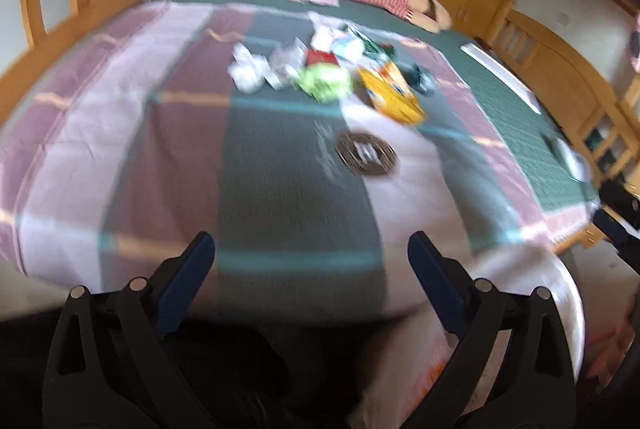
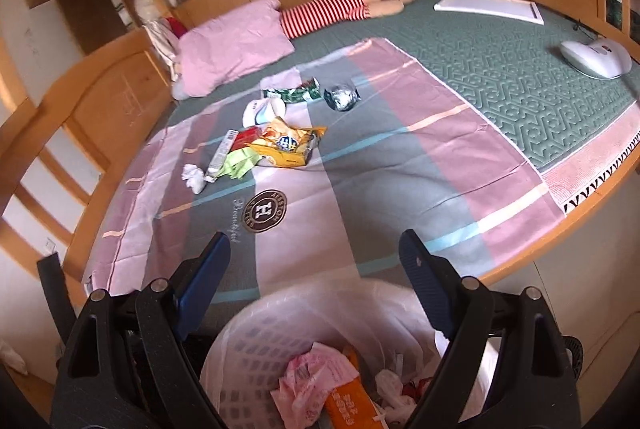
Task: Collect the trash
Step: 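Move both tools back over the trash on the sheet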
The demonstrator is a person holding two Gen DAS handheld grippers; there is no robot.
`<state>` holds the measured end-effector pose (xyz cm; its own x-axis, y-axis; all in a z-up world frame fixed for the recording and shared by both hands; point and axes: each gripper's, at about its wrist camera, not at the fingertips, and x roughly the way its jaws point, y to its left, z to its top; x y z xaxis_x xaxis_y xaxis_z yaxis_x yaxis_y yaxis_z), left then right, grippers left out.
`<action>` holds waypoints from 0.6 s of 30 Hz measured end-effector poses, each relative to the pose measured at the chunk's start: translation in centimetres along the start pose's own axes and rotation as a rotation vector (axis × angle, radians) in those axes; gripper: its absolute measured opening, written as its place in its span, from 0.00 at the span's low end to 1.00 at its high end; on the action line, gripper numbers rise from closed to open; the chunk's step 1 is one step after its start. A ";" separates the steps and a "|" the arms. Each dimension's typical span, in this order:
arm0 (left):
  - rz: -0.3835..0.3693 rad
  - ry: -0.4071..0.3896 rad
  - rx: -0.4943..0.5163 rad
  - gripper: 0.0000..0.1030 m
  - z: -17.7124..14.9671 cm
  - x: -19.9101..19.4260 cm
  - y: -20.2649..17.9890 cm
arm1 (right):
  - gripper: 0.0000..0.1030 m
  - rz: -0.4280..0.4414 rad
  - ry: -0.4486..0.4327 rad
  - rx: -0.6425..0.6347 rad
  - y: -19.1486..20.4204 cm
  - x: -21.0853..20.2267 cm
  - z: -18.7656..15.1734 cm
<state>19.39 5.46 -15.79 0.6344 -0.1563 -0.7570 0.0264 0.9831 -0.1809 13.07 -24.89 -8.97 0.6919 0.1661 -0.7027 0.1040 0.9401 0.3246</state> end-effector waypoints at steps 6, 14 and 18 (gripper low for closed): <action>0.102 -0.058 0.014 0.96 6.1 2.4 -0.5 | 0.82 -0.087 0.004 -0.081 1.4 5.8 4.7; 0.099 0.103 -0.191 0.96 4.9 7.5 4.2 | 0.82 -0.093 0.124 -0.162 4.0 17.7 8.7; 0.159 0.096 -0.313 0.96 4.7 7.4 7.2 | 0.82 -0.060 0.163 -0.136 5.0 23.8 10.7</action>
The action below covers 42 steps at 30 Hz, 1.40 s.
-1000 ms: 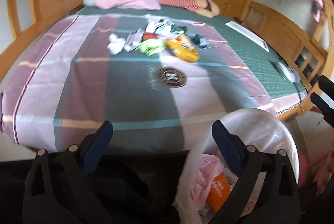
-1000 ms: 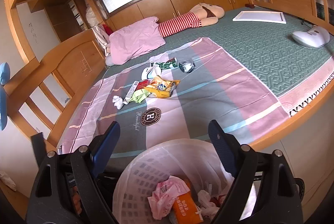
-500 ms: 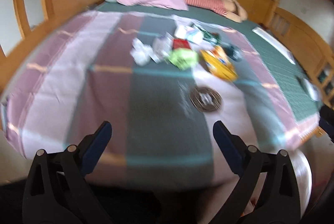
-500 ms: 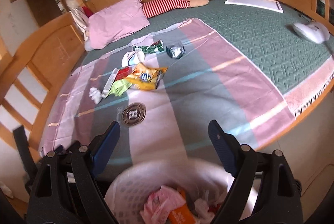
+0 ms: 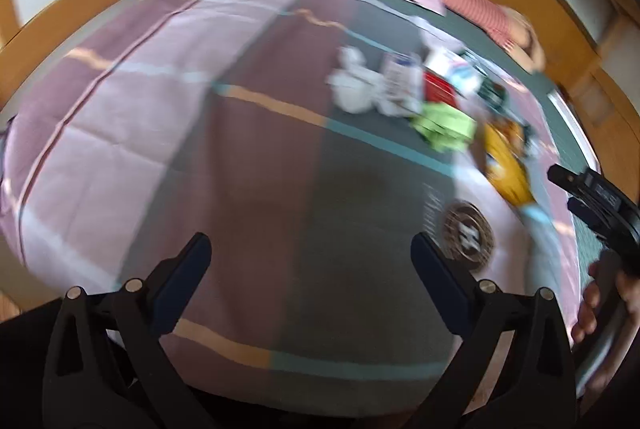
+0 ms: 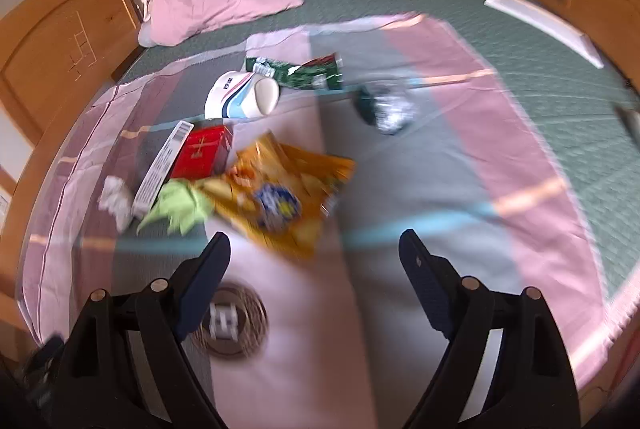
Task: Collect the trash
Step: 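Move both tools back over the trash on the sheet, then grasp the yellow snack bag with the left tool while the right tool grasps the red box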
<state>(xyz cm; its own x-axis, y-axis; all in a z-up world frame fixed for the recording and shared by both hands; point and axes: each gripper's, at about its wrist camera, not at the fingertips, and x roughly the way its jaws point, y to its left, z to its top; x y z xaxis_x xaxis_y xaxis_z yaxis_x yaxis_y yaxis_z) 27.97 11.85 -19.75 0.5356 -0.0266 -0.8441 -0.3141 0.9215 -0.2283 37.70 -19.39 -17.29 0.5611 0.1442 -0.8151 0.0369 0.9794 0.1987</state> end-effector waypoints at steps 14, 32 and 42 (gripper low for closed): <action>-0.036 -0.007 -0.297 0.96 0.5 0.3 5.1 | 0.32 0.233 0.286 0.001 6.2 7.2 -1.3; -0.027 -0.017 -0.533 0.96 -0.4 0.0 9.6 | 0.76 0.209 0.161 -0.146 14.0 4.7 0.7; -0.032 -0.009 -0.529 0.96 -0.3 0.4 9.5 | 0.72 0.122 0.181 -0.032 13.8 14.1 4.5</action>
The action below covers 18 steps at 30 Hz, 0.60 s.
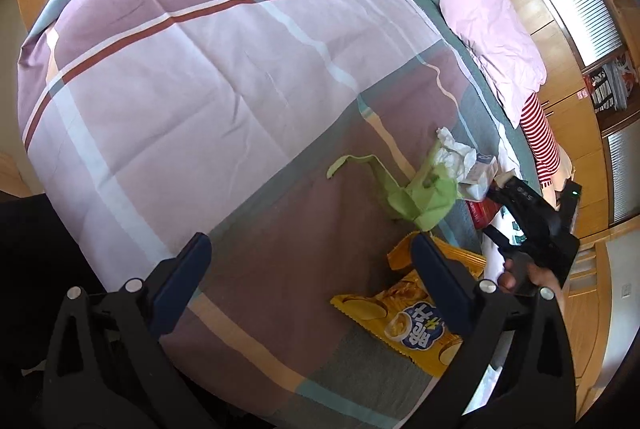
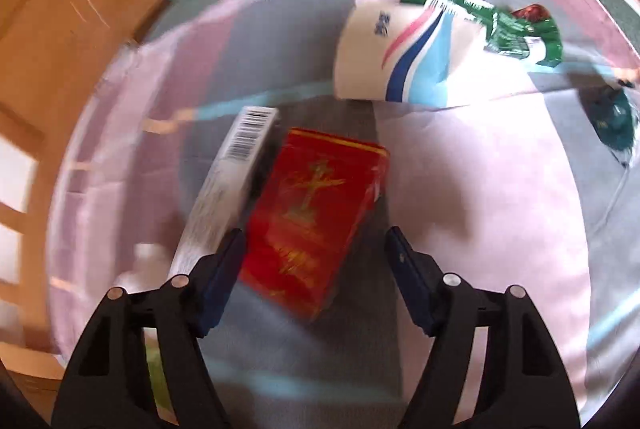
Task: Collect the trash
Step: 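Grasp the yellow snack bag with the left tool while the right tool grasps the red box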
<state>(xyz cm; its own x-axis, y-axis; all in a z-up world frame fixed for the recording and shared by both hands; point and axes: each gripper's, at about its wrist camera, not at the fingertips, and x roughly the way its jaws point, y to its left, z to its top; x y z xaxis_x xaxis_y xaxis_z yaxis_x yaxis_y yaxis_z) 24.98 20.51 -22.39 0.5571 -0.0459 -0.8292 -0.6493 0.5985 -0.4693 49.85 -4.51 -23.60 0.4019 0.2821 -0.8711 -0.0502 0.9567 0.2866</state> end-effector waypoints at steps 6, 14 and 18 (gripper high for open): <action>-0.027 0.047 0.010 0.96 -0.3 0.8 -0.5 | 0.41 0.054 0.040 -0.031 0.3 -1.6 -1.8; -0.109 0.153 0.169 0.96 -1.8 2.5 -3.9 | 0.26 0.118 0.126 -0.096 -1.7 -7.6 -8.2; -0.122 0.169 0.366 0.96 -3.6 3.2 -7.7 | 0.26 0.128 0.119 -0.095 -3.2 -10.5 -10.0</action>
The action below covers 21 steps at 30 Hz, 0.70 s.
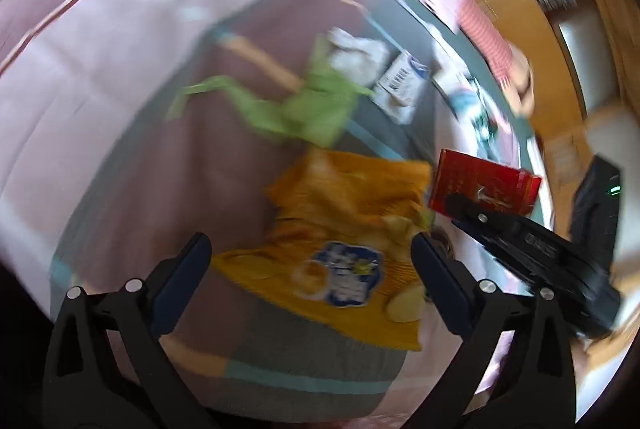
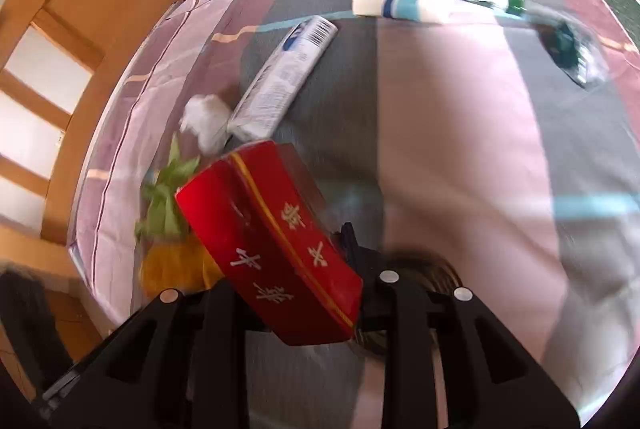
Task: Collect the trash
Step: 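Grasp the yellow snack bag with the left tool while the right tool grasps the red box, then lift the yellow bag and red box and release both into the wastebasket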
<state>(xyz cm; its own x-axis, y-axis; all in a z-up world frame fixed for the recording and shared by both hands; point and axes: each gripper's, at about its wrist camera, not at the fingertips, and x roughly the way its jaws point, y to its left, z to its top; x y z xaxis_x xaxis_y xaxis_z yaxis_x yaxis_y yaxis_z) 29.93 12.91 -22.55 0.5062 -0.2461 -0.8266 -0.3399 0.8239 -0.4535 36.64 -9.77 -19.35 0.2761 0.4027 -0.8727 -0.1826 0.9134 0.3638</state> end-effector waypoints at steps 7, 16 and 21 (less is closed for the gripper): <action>0.066 0.061 0.155 0.71 -0.6 3.2 -2.3 | 0.26 0.014 -0.160 -0.007 -0.5 -7.8 -4.8; 0.054 -0.027 0.295 0.32 -2.4 0.9 -3.6 | 0.26 -0.050 -0.334 -0.012 -0.9 -14.5 -12.8; 0.079 -0.233 0.406 0.31 -4.4 -5.4 -4.5 | 0.26 -0.061 -0.429 -0.010 -1.3 -18.0 -16.7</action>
<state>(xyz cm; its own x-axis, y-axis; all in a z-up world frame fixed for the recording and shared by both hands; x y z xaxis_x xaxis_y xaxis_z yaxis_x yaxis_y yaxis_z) 25.30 8.29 -17.51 0.6714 -0.0922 -0.7353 -0.0703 0.9798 -0.1871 16.12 -19.17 -9.59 0.6536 0.3380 -0.6772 -0.1625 0.9366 0.3106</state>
